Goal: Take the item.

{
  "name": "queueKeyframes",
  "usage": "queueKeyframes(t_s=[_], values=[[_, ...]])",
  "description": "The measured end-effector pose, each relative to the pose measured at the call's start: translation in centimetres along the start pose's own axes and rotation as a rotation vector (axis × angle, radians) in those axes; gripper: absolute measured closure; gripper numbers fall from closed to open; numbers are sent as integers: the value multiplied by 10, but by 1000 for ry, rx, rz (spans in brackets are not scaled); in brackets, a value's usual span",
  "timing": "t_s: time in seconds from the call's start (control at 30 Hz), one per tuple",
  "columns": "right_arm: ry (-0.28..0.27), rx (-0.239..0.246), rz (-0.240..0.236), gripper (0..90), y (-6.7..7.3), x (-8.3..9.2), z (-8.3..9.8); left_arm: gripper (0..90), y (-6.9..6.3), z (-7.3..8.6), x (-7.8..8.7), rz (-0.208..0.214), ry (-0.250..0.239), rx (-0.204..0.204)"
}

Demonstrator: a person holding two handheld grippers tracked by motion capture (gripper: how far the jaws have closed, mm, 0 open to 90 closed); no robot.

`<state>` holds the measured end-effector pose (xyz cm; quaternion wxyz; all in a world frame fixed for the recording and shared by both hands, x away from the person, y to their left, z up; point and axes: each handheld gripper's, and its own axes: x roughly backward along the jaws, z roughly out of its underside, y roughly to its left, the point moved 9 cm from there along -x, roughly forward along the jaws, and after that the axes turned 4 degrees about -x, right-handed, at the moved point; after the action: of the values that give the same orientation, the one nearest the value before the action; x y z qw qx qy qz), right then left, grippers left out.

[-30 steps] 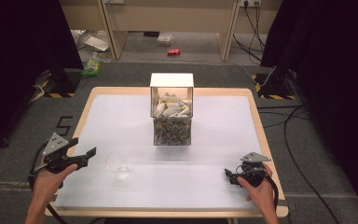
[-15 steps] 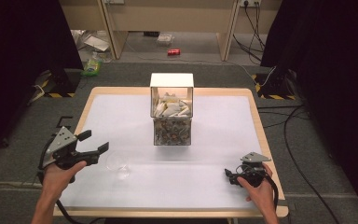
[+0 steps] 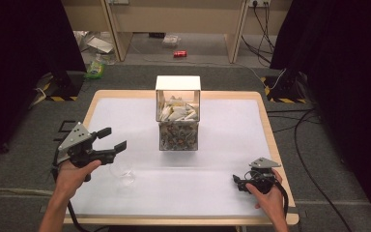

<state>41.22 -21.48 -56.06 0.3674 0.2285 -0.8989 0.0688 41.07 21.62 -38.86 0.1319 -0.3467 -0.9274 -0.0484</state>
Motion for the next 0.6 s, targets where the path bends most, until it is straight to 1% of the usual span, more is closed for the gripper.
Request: queueKeyframes(t_s=[0.1, 0.17, 0.2, 0.27, 0.4, 0.5, 0.6], values=[[0, 1, 1, 108, 0, 0, 0, 234, -3, -5, -3, 10, -8, -2], [0, 0, 0, 108, 0, 0, 0, 235, -5, -9, -6, 15, -10, -9], [0, 0, 0, 109, 0, 0, 0, 236, -8, -12, -10, 26, -9, -17], [0, 1, 1, 108, 0, 0, 0, 238, -9, -14, -12, 32, -10, -20], [0, 0, 0, 108, 0, 0, 0, 249, -15, -23, -20, 53, -13, -30], [0, 0, 0, 108, 0, 0, 0, 261, -21, -30, -28, 81, -13, -36], [0, 0, 0, 108, 0, 0, 0, 270, -27, -36, -35, 91, -11, -53]])
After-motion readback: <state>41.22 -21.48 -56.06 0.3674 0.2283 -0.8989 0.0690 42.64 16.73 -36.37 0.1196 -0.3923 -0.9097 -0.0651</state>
